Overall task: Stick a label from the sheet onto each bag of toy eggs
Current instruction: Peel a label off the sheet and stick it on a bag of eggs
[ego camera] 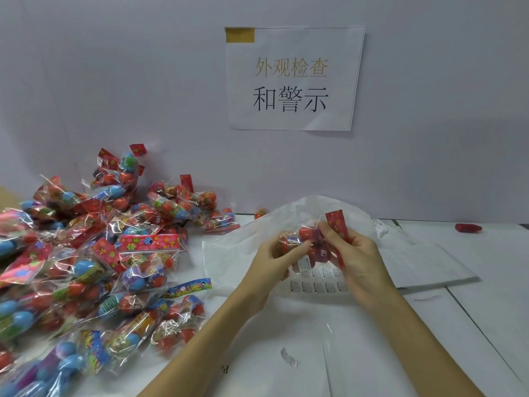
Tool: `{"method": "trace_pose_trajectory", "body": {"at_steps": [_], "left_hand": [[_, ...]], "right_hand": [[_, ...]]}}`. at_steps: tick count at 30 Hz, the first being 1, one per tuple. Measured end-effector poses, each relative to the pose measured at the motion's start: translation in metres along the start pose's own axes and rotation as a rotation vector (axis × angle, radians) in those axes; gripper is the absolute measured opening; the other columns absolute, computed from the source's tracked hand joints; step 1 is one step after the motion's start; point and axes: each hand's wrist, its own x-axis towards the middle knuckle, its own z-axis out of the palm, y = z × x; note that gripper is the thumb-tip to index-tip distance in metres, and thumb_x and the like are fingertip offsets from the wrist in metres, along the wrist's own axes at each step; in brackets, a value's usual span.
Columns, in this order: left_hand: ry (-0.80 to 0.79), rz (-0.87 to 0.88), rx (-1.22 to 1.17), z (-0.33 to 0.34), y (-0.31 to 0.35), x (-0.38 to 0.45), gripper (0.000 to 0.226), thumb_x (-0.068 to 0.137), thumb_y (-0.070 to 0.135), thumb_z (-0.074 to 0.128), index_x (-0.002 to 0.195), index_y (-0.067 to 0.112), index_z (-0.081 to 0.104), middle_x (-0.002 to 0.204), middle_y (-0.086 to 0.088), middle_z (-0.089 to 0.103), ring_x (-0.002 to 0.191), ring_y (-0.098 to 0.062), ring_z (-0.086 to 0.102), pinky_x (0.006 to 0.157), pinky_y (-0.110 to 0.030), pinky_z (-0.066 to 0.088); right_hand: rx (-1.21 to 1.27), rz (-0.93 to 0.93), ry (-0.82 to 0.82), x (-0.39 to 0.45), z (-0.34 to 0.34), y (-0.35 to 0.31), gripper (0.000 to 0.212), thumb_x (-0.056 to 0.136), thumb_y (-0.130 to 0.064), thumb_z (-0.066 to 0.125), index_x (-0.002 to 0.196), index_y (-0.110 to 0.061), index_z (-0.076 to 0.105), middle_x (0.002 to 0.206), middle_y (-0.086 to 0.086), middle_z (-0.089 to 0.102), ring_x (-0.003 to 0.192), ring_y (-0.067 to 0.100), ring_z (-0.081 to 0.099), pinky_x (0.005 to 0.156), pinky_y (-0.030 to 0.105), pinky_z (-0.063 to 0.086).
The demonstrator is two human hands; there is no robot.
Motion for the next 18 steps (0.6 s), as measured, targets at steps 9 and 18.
{"method": "trace_pose_trajectory", "body": {"at_steps": [9, 18], "left_hand": [[0.163, 0.003, -0.079, 0.008, 0.001, 0.0, 0.042, 0.11, 0.048, 0.039, 0.114, 0.032, 0.078, 0.101, -0.008, 0.079, 0.087, -0.015, 0.073, 0.067, -0.023, 0.056], [0.199, -0.024, -0.423, 0.014, -0.007, 0.001, 0.032, 0.111, 0.035, 0.047, 0.128, 0.021, 0.07, 0.126, -0.01, 0.074, 0.114, -0.025, 0.072, 0.1, -0.043, 0.059]], "right_hand": [[0.202, 0.162, 0.085, 0.002, 0.002, 0.002, 0.033, 0.077, -0.033, 0.084, 0.105, -0.016, 0.083, 0.113, 0.008, 0.079, 0.097, 0.015, 0.075, 0.086, 0.032, 0.057], [0.034, 0.146, -0.03, 0.0, 0.006, 0.017, 0.02, 0.097, -0.02, 0.072, 0.111, -0.006, 0.072, 0.11, 0.013, 0.079, 0.107, 0.031, 0.075, 0.106, 0.044, 0.055]]}}
